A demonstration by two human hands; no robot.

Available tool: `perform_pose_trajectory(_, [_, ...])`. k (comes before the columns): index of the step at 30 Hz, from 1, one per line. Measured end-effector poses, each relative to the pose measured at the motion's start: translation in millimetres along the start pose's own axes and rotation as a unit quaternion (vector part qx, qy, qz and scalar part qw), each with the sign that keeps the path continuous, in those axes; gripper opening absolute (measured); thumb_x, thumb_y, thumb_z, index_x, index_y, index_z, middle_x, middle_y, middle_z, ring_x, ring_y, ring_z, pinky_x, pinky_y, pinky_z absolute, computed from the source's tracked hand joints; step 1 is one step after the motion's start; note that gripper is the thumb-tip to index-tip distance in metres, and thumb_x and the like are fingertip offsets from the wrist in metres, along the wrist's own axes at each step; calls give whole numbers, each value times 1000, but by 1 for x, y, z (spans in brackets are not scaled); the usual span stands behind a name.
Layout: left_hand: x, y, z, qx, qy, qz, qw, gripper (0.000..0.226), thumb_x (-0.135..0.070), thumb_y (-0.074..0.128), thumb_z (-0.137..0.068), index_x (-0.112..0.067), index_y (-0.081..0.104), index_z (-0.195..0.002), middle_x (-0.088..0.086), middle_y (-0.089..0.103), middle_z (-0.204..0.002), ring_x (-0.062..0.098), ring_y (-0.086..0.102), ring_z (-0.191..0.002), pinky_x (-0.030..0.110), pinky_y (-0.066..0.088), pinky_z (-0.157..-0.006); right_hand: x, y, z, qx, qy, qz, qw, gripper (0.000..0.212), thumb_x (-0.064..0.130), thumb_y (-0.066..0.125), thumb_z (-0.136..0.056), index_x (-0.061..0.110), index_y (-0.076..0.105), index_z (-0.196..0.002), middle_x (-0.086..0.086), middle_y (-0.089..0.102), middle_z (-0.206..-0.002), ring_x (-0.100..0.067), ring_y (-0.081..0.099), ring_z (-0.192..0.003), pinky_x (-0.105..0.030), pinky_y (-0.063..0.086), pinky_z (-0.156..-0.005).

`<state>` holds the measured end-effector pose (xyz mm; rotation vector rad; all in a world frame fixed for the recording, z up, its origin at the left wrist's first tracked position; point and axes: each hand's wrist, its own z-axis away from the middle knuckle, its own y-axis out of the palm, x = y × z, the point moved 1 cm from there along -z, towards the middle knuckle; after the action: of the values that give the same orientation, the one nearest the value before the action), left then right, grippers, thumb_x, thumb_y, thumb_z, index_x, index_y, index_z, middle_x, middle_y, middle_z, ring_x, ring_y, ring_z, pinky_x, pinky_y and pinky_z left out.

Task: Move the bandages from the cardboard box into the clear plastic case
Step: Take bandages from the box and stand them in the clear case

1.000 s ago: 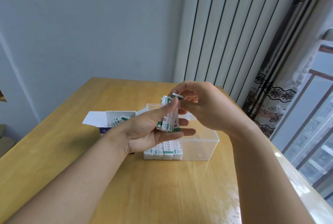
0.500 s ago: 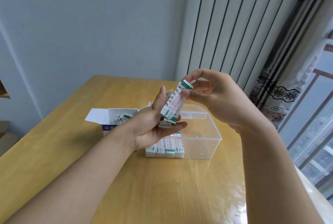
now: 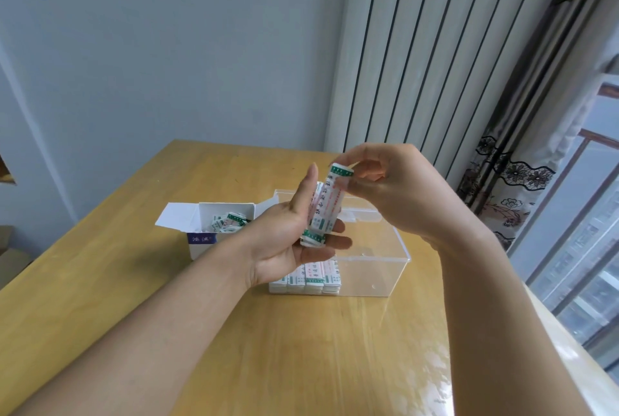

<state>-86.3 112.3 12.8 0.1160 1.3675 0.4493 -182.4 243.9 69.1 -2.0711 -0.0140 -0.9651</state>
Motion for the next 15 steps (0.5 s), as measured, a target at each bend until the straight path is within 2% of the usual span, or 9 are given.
perform_pose_trajectory(2, [2, 1, 0, 13, -2, -29, 999, 73, -70, 51, -75, -8, 62, -111, 5, 62, -78, 13, 70, -67, 19, 50, -44, -1, 6, -1, 6, -9, 27, 1000, 18, 23, 74, -92, 26, 77, -110, 17, 74, -93, 6, 68, -82, -14, 56, -76])
perform_pose_trajectory(3, [2, 1, -1, 18, 1, -39, 999, 68, -66, 57, -73, -8, 61, -108, 3, 60, -77, 11, 67, -65, 18, 48, -44, 0, 8, -1, 10, -6, 47, 999, 20, 23, 71, -94, 26, 77, -112, 20, 72, -93, 9, 66, -79, -6, 51, -69])
perform_pose_trajectory(5, [4, 1, -2, 25, 10, -61, 998, 40, -45, 71, -77, -12, 60, -95, -1, 57, -73, 9, 60, -61, 16, 44, -43, 0, 9, -1, 23, 16, 80, 996, 24, 23, 64, -99, 28, 74, -119, 19, 71, -101, 9, 63, -83, -1, 44, -63])
perform_pose_trajectory(6, [4, 0, -2, 23, 12, -72, 997, 26, -31, 77, -80, -14, 58, -88, -3, 57, -70, 8, 58, -60, 16, 42, -42, 0, 10, -1, 32, 26, 88, 995, 27, 26, 61, -101, 29, 71, -125, 16, 72, -113, 6, 65, -93, -3, 45, -71])
perform_pose_trajectory(7, [5, 0, -4, 18, 16, -81, 996, 24, -19, 79, -80, -15, 56, -84, -3, 57, -69, 8, 57, -59, 16, 41, -42, 1, 11, -1, 39, 33, 90, 995, 30, 29, 58, -102, 28, 67, -131, 14, 69, -125, 0, 65, -107, -11, 47, -83])
perform_pose_trajectory(9, [6, -1, -5, 11, 26, -100, 995, 23, -12, 79, -82, -10, 57, -89, 2, 59, -76, 9, 59, -59, 18, 42, -43, 5, 17, 1, 51, 42, 84, 994, 40, 39, 53, -103, 27, 59, -141, 9, 62, -139, -7, 58, -126, -23, 45, -99])
perform_pose_trajectory(12, [8, 3, -3, 11, 50, -149, 988, 10, -2, 69, -91, 1, 64, -99, 7, 64, -82, 11, 63, -62, 20, 46, -47, 14, 30, 4, 54, 43, 89, 994, 50, 51, 54, -99, 28, 54, -144, 7, 60, -141, -12, 56, -128, -27, 46, -94])
perform_pose_trajectory(13, [8, 4, -2, 10, 58, -162, 985, 4, 2, 65, -92, 1, 66, -95, 5, 67, -77, 12, 64, -63, 20, 48, -49, 16, 34, 5, 48, 46, 105, 992, 49, 50, 56, -99, 28, 55, -143, 6, 62, -138, -13, 58, -125, -27, 46, -88])
perform_pose_trajectory(15, [8, 5, -1, 9, 68, -182, 981, 9, 5, 60, -92, 3, 69, -95, 9, 71, -79, 14, 68, -68, 22, 54, -57, 19, 40, 5, 28, 52, 129, 990, 42, 41, 59, -99, 28, 60, -139, 4, 64, -134, -16, 59, -121, -26, 46, -83])
